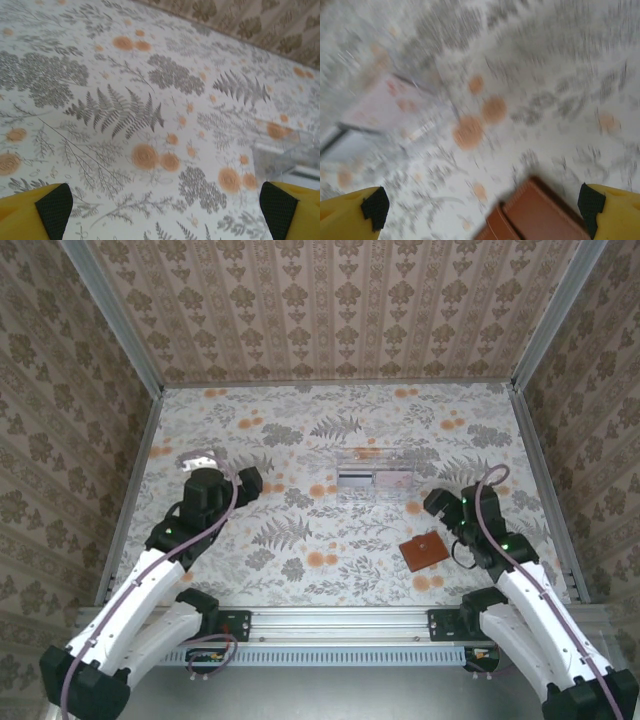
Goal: Take the credit cards out of the card holder
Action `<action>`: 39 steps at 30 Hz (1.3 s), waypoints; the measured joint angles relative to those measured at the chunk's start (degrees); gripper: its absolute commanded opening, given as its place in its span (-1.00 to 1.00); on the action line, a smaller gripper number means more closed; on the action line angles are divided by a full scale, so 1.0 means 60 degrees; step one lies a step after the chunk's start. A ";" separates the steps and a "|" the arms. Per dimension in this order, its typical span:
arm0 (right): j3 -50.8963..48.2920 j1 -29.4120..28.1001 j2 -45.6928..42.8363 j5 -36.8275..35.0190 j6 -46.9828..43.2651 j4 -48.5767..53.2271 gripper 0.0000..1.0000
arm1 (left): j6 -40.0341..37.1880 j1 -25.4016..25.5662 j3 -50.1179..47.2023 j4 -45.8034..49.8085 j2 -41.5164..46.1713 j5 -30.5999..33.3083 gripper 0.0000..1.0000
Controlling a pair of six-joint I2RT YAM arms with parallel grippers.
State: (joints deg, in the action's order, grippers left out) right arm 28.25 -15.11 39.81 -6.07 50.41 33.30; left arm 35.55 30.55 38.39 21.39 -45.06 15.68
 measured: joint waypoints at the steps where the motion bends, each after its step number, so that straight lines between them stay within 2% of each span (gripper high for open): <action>1: -0.0036 -0.0251 0.0120 -0.0044 0.0131 0.0226 1.00 | 0.0000 0.0120 0.0004 0.0073 -0.0025 0.0044 1.00; 5: -0.0149 -0.1300 0.0845 -0.0463 0.0696 0.0903 1.00 | 0.0004 0.0437 0.0160 0.0470 -0.0058 0.0284 1.00; 10: -0.0674 -0.1883 0.1410 -0.0448 0.1217 0.0812 1.00 | 0.0007 0.0608 0.0244 0.0561 -0.0051 0.0393 1.00; 20: -0.0973 -0.4637 0.2171 -0.0124 0.2339 -0.1515 1.00 | 0.0015 0.0707 0.0248 0.0561 -0.0175 0.0423 1.00; 26: 0.0084 -0.5872 0.4313 -0.0124 0.2320 -0.2554 1.00 | 0.0084 0.0787 0.0248 0.0579 -0.0240 0.0419 1.00; 29: 0.1144 -0.6084 0.4907 -0.0208 0.1956 -0.2426 1.00 | 0.0084 0.0820 0.0259 0.0714 -0.0240 0.0419 1.00; 33: 0.2080 -0.5989 0.4663 -0.0838 0.1315 -0.1468 1.00 | 0.0084 0.0900 0.0404 0.0922 -0.0226 0.0346 1.00; 35: 0.2175 -0.5614 0.4382 -0.1045 0.0933 -0.0936 1.00 | 0.0084 0.0958 0.0459 0.0925 -0.0222 0.0310 1.00; 39: 0.2124 -0.4178 0.3949 -0.1173 0.0084 -0.0011 1.00 | 0.0080 0.1093 0.0572 0.0943 -0.0251 0.0240 1.00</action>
State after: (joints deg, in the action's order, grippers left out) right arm 40.99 -40.18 63.51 -13.10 50.92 33.23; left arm 36.03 37.10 41.82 27.05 -46.57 17.12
